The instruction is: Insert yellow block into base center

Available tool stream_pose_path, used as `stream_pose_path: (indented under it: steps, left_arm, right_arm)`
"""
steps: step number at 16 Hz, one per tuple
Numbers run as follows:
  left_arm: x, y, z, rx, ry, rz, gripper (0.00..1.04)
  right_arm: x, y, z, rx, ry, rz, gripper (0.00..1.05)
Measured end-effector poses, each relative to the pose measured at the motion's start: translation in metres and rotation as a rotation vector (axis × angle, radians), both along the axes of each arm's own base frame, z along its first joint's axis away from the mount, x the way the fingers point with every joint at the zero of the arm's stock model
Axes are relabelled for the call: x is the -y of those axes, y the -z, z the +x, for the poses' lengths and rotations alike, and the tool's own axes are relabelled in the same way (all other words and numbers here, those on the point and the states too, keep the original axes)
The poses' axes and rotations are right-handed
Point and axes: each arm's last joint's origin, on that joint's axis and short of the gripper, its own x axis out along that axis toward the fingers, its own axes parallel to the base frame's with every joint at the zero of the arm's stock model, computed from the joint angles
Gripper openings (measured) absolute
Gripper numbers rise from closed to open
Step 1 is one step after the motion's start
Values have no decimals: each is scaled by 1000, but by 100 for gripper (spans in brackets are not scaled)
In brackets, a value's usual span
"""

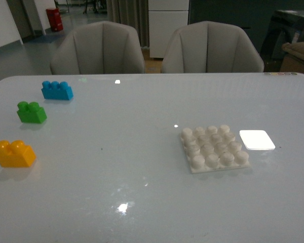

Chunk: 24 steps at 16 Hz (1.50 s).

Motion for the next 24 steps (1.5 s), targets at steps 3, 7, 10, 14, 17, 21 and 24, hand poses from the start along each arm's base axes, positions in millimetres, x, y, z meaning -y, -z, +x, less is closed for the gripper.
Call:
stream_pose_path:
  steps: [3,7,10,14,17,21,24]
  left_arm:
    - [0,0,0,0,0,0,98]
    - [0,0,0,0,0,0,98]
    - [0,0,0,0,0,0,98]
    - [0,0,0,0,0,0,98]
    - [0,0,0,0,0,0,98]
    - [0,0,0,0,0,0,98]
    - [0,0,0,0,0,0,98]
  right_arm:
    - [0,0,0,0,0,0,98]
    - [0,0,0,0,0,0,98]
    - [0,0,0,0,0,0,98]
    - [0,0,0,0,0,0,98]
    - [0,0,0,0,0,0,98]
    - [3,-6,5,29,29,2,98]
    - [28,-72,66,130,78,13,98]
